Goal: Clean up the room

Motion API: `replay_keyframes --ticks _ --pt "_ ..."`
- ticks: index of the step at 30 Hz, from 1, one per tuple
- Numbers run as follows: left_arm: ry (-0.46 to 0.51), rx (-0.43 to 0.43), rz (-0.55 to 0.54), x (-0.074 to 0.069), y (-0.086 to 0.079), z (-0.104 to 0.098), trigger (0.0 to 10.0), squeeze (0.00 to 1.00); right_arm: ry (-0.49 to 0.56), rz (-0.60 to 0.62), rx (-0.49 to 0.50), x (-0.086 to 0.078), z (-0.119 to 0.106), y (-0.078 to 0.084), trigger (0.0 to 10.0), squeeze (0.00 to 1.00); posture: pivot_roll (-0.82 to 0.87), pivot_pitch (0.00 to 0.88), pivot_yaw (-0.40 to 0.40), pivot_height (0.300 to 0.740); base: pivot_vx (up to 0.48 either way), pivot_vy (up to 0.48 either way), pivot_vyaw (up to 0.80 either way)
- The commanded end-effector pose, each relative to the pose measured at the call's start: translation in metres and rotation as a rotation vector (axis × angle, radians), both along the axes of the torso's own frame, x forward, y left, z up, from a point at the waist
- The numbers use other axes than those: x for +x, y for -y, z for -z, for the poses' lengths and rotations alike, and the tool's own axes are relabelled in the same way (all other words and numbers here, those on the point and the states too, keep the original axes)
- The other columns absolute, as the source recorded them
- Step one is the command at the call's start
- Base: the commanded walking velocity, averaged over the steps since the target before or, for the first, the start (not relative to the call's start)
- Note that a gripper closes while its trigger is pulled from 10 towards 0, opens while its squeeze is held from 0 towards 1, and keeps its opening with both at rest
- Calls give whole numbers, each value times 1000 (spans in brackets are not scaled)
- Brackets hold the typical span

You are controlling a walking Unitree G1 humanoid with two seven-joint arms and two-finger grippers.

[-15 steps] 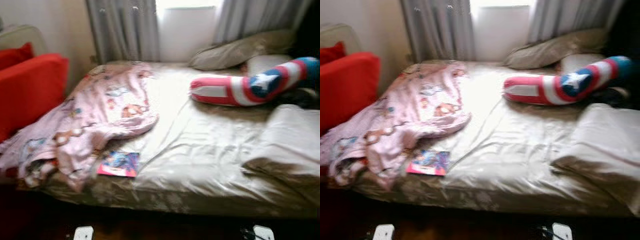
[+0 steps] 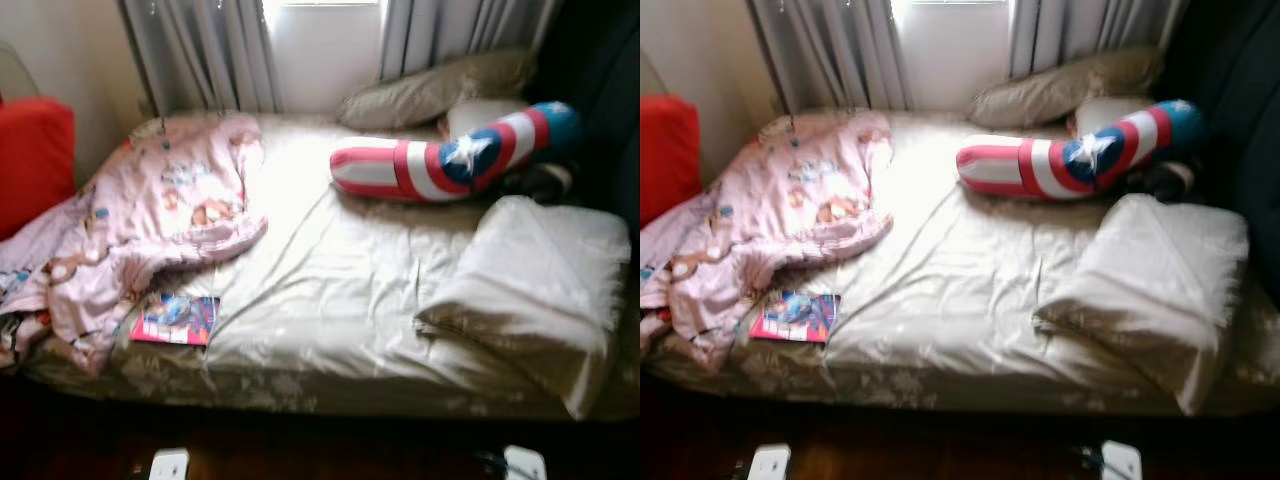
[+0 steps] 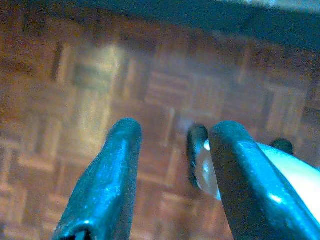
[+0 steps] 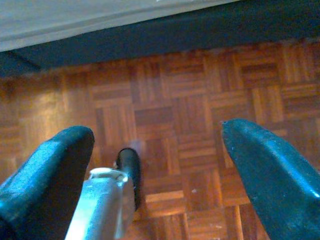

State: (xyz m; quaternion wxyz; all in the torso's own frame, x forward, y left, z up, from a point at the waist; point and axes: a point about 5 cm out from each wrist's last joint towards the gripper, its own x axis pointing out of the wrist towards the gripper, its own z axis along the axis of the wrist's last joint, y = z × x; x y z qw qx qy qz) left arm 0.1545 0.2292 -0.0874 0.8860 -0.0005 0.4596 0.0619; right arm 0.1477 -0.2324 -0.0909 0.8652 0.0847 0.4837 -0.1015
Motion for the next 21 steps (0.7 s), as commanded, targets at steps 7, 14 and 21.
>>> replay_keyframes --ticks 7,14,21 --pt "18 -11 31 15 21 -1 10000 0 -5 15 -12 -3 0 6 10000 0 -2 0 1 740 0 -306 0" --pt "19 -10 25 14 19 -1 10000 0 -6 14 -16 -3 -1 7 10000 0 -2 0 -2 740 0 -307 0" --pt "12 -6 -9 -1 3 1 10000 0 -7 12 -18 -3 -1 8 10000 0 -1 0 -8 740 0 -132 0"
